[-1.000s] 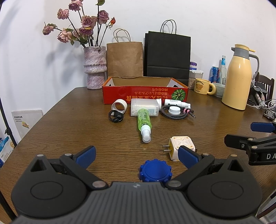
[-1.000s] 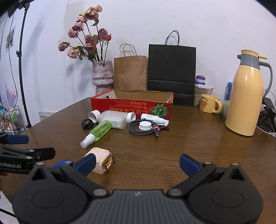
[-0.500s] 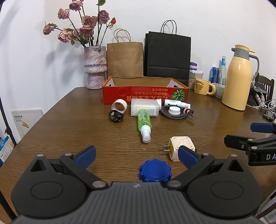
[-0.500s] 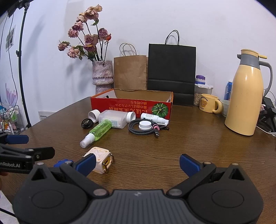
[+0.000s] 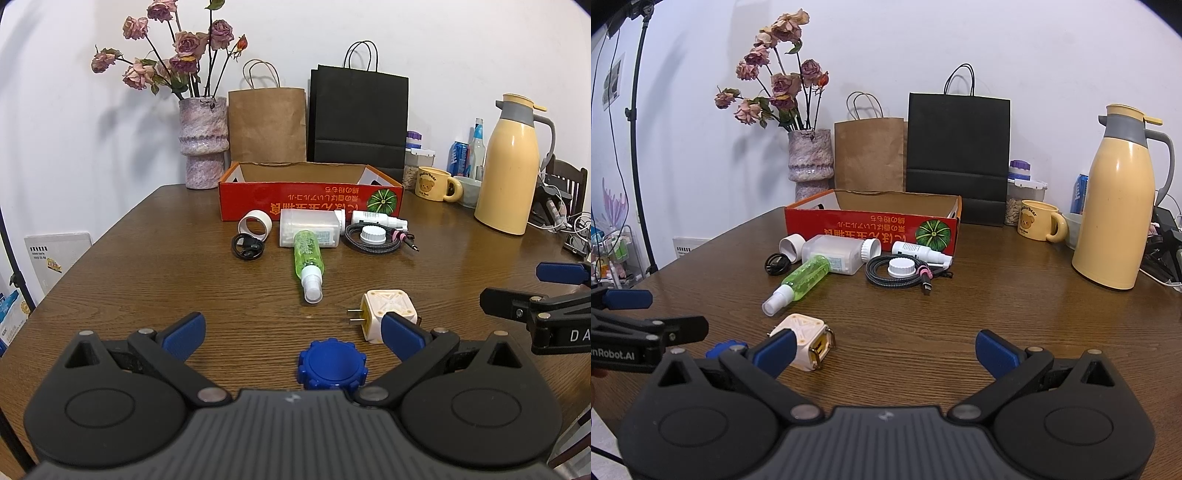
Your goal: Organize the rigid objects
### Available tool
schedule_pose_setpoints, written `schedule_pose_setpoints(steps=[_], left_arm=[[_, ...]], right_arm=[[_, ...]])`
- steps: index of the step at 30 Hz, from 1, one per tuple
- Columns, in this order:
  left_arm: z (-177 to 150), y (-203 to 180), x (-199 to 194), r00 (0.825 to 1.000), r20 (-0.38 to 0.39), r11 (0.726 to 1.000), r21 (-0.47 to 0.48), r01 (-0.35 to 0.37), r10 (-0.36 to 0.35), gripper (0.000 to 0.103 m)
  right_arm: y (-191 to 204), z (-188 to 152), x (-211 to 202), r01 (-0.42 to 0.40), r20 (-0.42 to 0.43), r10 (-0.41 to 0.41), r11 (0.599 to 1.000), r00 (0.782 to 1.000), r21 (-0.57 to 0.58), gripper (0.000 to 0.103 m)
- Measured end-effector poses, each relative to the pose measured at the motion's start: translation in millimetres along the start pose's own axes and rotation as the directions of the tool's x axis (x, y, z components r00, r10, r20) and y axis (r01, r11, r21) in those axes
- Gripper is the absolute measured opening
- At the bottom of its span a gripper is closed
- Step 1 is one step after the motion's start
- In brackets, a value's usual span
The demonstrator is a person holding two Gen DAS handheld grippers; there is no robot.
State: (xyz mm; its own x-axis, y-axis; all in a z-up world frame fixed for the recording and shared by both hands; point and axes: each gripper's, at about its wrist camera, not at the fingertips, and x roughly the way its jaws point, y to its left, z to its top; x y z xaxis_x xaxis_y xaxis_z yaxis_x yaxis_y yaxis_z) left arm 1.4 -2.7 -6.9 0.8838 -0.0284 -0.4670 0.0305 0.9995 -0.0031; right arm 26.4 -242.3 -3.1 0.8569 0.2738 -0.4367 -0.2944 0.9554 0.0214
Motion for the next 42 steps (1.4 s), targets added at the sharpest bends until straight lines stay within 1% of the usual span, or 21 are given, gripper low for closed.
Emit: schedule_pose_setpoints(steps=[13, 19, 29, 33, 35, 36, 38, 39, 42], left_arm=[[-2.4, -2.7, 5.0, 0.999, -0.033, 1.000, 0.002, 0.021, -0.021, 0.103], [-5.1, -6.0, 13.4, 0.996, -0.078, 0.999, 0.007, 0.041, -0.041, 0.103], [-14.0, -19.7, 37.8, 0.987, -0.158, 0.998, 0.036, 0.049, -0.042, 0.103], [-15.0, -23.3, 45.3, 0.984, -0.173, 0.998, 0.038, 0.054, -0.046, 0.093], [-15.1, -23.5, 48.4, 0.982, -0.181, 0.998, 0.038, 0.054, -0.046, 0.082], [-15.5, -23.6, 50.2, 0.981, -0.188, 0.998, 0.033, 0.055, -0.048, 0.070], [-16.5, -23.0, 50.3, 0.982, -0.184, 0.998, 0.033, 0.049, -0.042, 0.062], [-16.0, -22.6, 50.1, 0.982, -0.183, 0.998, 0.032, 0.050, -0.043, 0.054], [-16.4, -20.6, 49.1, 0.983, -0.173, 0.998, 0.020, 0.060, -0.056, 0.054]], right_arm=[[-1.8, -1.4, -0.2, 0.001, -0.002, -0.001, 1.000, 1.000, 0.004, 0.103], [-5.0, -4.4, 1.1, 0.003, -0.006, -0.003, 1.000, 1.000, 0.008, 0.103], [-6.8, -9.4, 8.7, 0.006, -0.031, -0.006, 1.000, 1.000, 0.021, 0.103], [-9.1, -11.5, 10.2, 0.007, -0.036, -0.006, 1.000, 0.999, 0.027, 0.103], [-10.0, -11.8, 10.6, 0.008, -0.039, -0.007, 0.999, 0.999, 0.031, 0.103], [-10.4, -12.2, 10.9, 0.008, -0.040, -0.007, 0.999, 0.999, 0.033, 0.103], [-10.9, -12.8, 12.1, 0.007, -0.044, -0.006, 0.999, 0.999, 0.036, 0.103], [-11.0, -13.1, 12.6, 0.007, -0.046, -0.005, 0.999, 0.999, 0.036, 0.103], [-10.3, -14.1, 14.6, 0.003, -0.051, -0.001, 0.999, 0.999, 0.035, 0.103]])
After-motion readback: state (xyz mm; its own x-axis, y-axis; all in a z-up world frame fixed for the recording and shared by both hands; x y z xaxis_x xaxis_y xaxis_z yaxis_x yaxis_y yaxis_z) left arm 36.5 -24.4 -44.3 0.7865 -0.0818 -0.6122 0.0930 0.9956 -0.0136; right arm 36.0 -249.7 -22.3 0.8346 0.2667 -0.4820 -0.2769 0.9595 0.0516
